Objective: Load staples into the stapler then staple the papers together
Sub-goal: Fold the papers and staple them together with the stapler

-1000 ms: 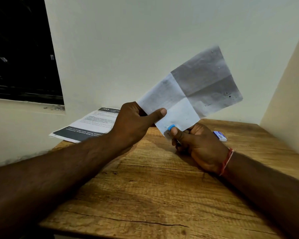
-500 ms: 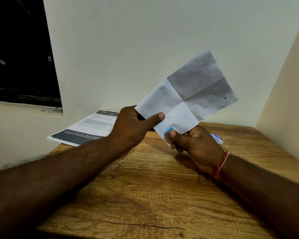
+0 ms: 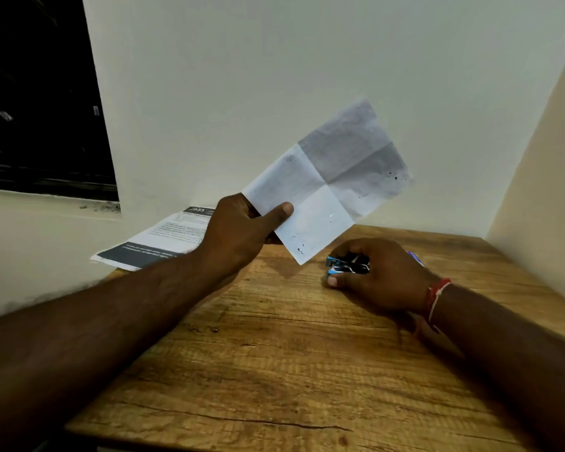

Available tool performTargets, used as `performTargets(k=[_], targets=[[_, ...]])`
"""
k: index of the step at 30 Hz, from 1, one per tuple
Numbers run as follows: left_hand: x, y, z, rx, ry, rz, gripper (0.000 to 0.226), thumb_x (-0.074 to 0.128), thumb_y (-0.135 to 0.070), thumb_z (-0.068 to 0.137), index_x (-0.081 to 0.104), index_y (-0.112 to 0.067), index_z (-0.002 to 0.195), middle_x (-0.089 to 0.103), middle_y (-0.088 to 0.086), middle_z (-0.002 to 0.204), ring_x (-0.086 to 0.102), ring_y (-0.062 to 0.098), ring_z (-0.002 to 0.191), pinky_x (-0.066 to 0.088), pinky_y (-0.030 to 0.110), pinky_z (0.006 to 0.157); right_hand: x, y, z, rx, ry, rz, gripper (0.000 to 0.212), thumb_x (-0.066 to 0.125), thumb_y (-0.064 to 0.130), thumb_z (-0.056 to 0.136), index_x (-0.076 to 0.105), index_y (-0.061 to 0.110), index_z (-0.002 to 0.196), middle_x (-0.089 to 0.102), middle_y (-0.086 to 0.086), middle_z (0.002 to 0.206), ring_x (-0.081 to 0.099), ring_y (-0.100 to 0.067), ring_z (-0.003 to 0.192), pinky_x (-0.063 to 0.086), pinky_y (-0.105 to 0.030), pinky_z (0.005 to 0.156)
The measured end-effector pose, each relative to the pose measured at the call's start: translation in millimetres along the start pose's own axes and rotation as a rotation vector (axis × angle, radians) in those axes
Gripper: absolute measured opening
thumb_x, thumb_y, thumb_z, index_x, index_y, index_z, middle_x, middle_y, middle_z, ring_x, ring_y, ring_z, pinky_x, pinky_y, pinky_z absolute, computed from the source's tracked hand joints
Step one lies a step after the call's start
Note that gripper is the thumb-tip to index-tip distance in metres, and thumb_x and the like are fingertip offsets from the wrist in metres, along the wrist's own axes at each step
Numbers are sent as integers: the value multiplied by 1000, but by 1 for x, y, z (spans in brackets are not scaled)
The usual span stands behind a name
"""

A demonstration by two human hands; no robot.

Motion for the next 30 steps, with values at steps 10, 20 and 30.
performTargets(k=[10,20,30], targets=[[2,1,0,-10,1,40,35,84,-16,100,76,-7,133,86,7,111,86,20,97,66,28,68,8,2,-1,17,60,-71,37,89,55,84,79,39,116,71,19,113,64,5,99,43,-10,77],[6,4,0,-16,68,44,43,84,-13,100,71,-8,140,86,6,117,86,22,104,72,43,82,-6,1,6,81,-109,889,36,80,39,91,83,7,108,86,-7,107,78,-19,96,59,-37,88],[-9,-18,-2,193,-24,454,99,101,-34,81,42,-41,160,68,-14,138,75,11,107,63,33,91,-13,-8,5,93,-192,873,15,74,11,103,80,-2,105,83,-25,99,72,-24,70,59,-31,61]])
Point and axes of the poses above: each hand's wrist, its own z-axis towards the middle knuckle, its own x-axis out of the palm, y = z × x, the point moved 9 cm from there along z, towards the middle knuckle
